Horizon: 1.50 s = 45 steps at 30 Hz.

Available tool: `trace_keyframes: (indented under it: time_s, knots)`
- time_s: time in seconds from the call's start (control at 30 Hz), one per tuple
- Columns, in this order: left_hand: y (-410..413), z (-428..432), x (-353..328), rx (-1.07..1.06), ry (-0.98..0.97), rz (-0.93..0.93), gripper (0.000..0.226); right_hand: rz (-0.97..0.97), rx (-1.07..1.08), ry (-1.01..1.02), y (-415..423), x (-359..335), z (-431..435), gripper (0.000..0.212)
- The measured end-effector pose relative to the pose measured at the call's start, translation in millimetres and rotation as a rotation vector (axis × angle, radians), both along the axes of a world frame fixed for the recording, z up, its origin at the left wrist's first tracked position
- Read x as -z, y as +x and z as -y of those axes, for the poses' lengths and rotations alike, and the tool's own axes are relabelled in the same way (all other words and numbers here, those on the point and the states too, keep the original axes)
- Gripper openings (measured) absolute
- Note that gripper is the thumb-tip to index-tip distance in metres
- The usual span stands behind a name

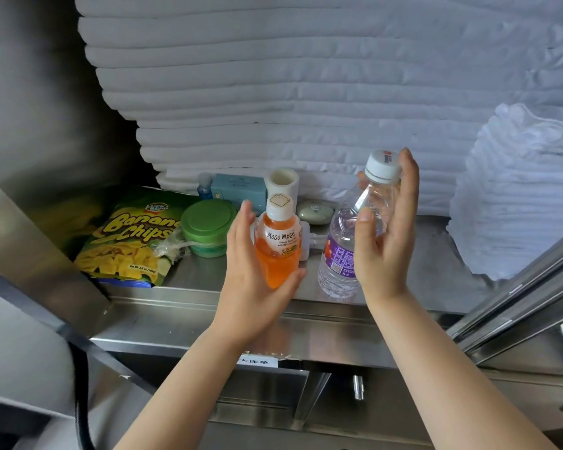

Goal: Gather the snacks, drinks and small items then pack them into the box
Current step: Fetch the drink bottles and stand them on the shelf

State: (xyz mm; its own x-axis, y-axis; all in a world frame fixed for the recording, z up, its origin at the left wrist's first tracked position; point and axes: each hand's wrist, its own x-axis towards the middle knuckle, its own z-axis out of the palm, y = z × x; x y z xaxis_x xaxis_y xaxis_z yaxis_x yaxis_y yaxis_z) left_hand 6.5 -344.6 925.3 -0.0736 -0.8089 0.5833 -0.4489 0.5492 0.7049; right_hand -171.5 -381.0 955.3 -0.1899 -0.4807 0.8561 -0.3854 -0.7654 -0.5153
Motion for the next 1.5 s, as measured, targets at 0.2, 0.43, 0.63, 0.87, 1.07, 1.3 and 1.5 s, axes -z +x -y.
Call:
trace_keyframes:
  time_s: [0.2, 0.43, 0.63, 0.87, 1.07, 1.3, 1.5]
  knots:
    - [-22.5, 11.2, -28.0, -0.094, -0.249, 0.105, 0.087, 0.082, -0.093, 0.137, 3.6, -8.0, -11.8, 0.080]
    - [-16.8, 21.4, -10.9, -0.118, -0.335, 0.165, 0.064, 0.126, -0.082, 0.218, 6.4, 2.2, -28.6, 0.068]
    - [-18.3, 21.4, -10.9, -0.114, -0.358, 0.155, 0.061, 0.195, -0.079, 0.329, 0.7, 4.9, -35.3, 0.063]
    - [-18.6, 21.1, -11.6, -0.097, -0.363, 0.152, 0.064, 0.172, -0.275, 0.413, -11.5, 6.8, -34.2, 0.059]
    - [-17.9, 20.7, -12.1, -0.093, -0.350, 0.150, 0.063, 0.095, -0.046, 0.474, -8.8, 23.1, -39.8, 0.086]
    - [-17.3, 21.5, -10.6, -0.087, -0.358, 0.165, 0.065, 0.222, 0.052, 0.541, 9.2, 55.4, -53.4, 0.072]
    - [-16.7, 23.9, -8.4, -0.085, -0.350, 0.171, 0.064, 0.091, -0.060, 0.592, 3.8, 53.4, -54.8, 0.065]
